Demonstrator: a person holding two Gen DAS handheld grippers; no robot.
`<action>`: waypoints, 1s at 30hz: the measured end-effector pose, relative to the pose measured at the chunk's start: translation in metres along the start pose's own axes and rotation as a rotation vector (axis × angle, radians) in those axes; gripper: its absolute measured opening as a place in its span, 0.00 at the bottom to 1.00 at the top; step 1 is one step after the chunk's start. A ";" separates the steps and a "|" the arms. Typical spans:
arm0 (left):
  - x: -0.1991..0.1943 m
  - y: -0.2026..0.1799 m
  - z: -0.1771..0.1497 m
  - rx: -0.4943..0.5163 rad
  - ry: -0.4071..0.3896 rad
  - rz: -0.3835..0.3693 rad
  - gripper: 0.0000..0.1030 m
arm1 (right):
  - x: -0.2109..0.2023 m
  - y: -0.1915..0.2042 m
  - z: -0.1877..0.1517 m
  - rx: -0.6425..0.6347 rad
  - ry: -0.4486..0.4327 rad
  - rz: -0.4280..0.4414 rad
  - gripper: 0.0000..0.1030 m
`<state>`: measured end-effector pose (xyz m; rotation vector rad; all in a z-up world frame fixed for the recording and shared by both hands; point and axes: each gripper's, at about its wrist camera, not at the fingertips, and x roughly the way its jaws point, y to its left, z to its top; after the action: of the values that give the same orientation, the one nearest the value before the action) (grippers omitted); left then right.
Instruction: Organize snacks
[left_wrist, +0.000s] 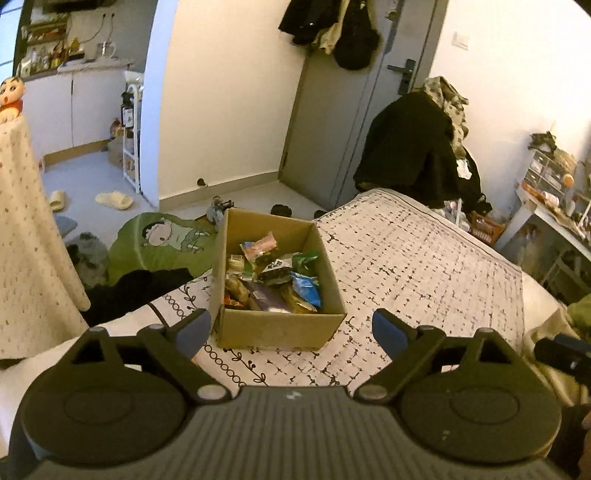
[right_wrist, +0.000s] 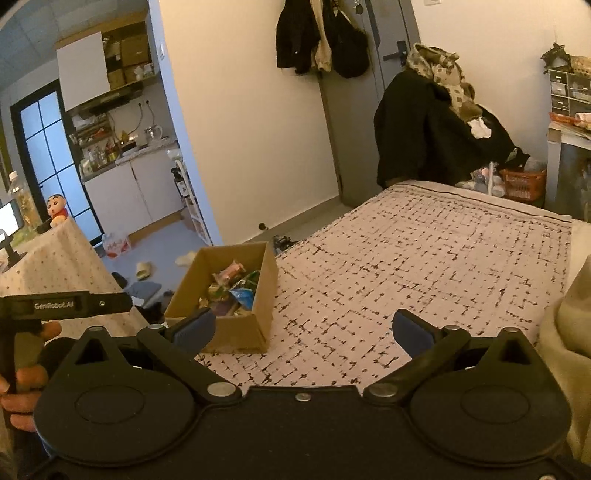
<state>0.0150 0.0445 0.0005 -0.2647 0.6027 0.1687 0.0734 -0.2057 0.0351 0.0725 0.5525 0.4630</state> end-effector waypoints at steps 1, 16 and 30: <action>-0.001 -0.001 -0.001 0.005 -0.002 -0.002 0.90 | 0.000 -0.003 0.000 0.017 -0.001 0.004 1.00; 0.000 -0.004 -0.003 0.017 -0.011 -0.005 0.91 | 0.002 -0.009 -0.002 0.069 0.002 0.049 1.00; -0.001 -0.005 -0.006 0.023 -0.012 0.007 0.91 | 0.002 -0.006 -0.004 0.051 0.015 0.045 1.00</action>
<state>0.0122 0.0380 -0.0033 -0.2397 0.5933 0.1697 0.0759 -0.2102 0.0297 0.1310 0.5781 0.4933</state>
